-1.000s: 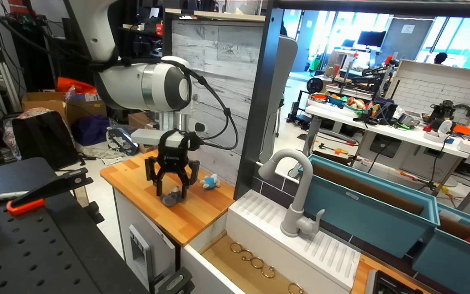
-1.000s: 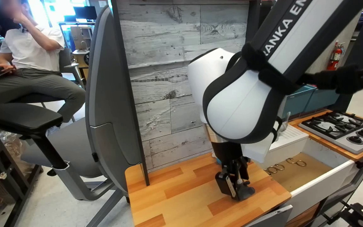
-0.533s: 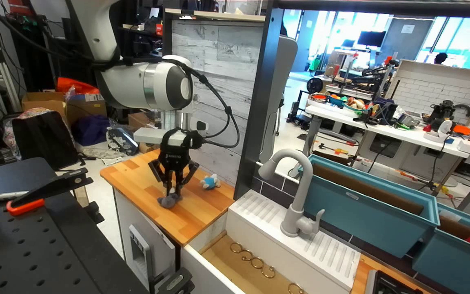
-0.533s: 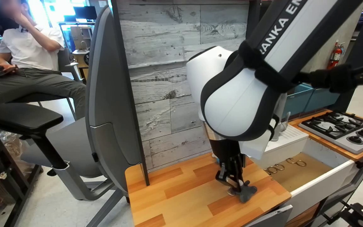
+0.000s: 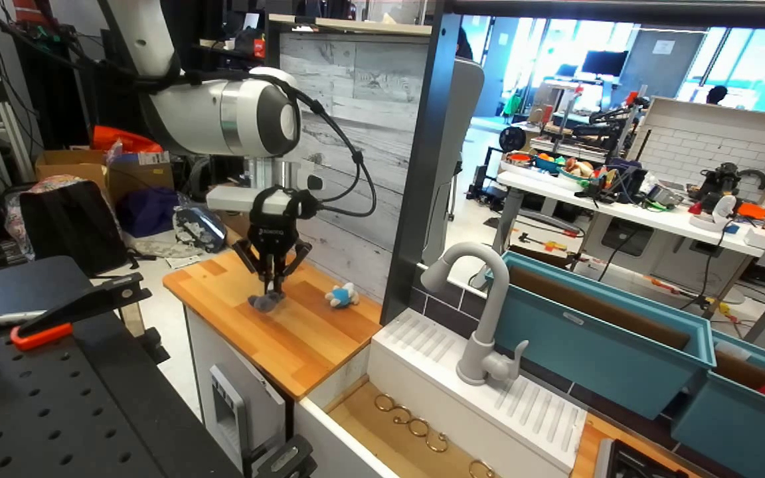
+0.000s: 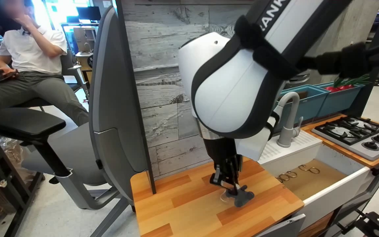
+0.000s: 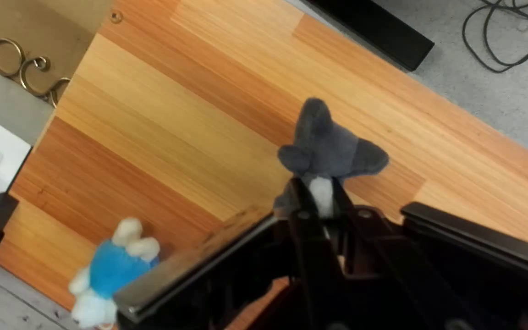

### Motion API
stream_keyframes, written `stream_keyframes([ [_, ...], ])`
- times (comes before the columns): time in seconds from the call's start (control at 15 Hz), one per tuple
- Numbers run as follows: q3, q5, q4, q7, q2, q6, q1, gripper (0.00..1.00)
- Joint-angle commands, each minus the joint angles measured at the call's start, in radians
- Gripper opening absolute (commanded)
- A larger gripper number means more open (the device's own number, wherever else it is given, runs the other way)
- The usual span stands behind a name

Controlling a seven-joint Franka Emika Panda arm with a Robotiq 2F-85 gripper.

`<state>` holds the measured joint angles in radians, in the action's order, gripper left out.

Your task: Move the grey plush toy backwards.

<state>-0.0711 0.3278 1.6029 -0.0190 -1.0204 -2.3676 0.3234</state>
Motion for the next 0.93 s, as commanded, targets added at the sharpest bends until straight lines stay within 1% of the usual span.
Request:
stream_keyframes([
  [0.0,-0.012,0.0,0.006,-0.007,0.047,-0.001,0.032,0.03],
  [0.33,-0.01,0.0,-0.084,-0.018,0.009,0.032,0.063,0.03],
  [0.8,-0.001,0.006,-0.173,-0.057,-0.067,0.088,0.061,0.03],
  [0.87,0.003,0.012,-0.178,-0.063,-0.075,0.08,0.063,0.03],
])
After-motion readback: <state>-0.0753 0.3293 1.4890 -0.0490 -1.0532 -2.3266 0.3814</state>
